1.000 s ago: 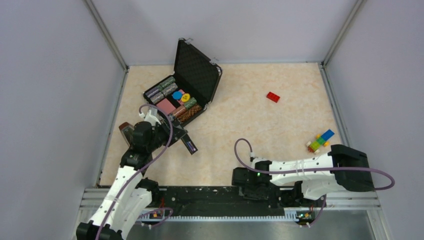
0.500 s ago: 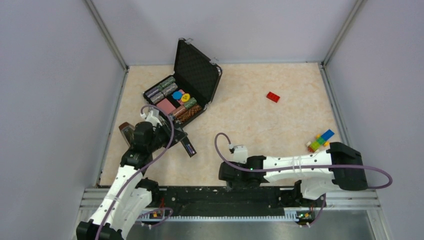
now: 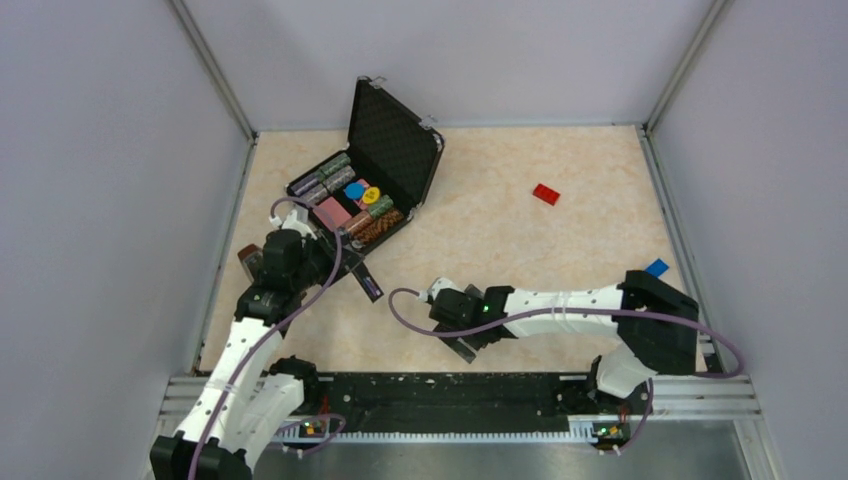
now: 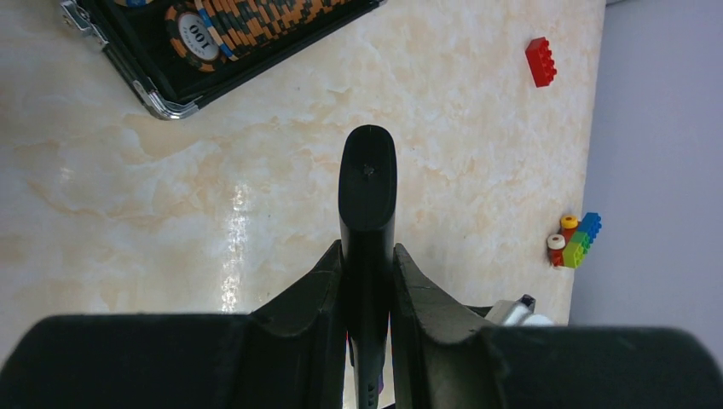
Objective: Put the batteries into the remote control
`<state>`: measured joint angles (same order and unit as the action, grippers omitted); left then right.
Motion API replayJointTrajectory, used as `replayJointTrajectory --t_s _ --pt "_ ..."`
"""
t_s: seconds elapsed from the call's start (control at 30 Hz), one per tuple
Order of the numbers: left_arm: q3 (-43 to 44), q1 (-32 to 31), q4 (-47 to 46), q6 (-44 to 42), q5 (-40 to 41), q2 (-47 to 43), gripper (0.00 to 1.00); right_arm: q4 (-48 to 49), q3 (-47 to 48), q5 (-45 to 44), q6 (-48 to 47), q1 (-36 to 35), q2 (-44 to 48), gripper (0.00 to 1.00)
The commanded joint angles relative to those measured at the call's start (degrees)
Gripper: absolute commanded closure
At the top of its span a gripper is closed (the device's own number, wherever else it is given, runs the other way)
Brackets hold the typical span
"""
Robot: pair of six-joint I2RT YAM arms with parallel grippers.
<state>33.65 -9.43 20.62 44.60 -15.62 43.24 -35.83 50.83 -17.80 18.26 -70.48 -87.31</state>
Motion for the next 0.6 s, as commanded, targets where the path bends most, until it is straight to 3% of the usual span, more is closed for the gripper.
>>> replayJointTrajectory --t_s 0.0,0.13,0.27,0.47,0.57 --pt "4.26 1.04 0.73 -1.59 2.94 1.54 1.00 0.32 4.80 -0.08 -8.98 -0.11 -4.44 0.16" --pt "6.60 1.80 2.43 -2.24 5.16 2.86 1.00 -4.14 9.83 -3.82 -1.21 -0.06 -3.62 0.09" --pt "8.59 2.13 4.33 -2.68 5.79 3.35 1.00 -11.42 16.08 -7.95 12.24 -0.11 -0.52 0.05" --pt "7.23 2.30 4.40 -1.32 5.95 2.08 1.00 -22.32 16.91 -9.90 48.25 -0.15 -0.52 0.10" --pt "6.80 2.31 4.86 -0.51 6.47 1.13 1.00 -21.87 14.25 -9.22 59.39 -0.31 -0.91 0.16"
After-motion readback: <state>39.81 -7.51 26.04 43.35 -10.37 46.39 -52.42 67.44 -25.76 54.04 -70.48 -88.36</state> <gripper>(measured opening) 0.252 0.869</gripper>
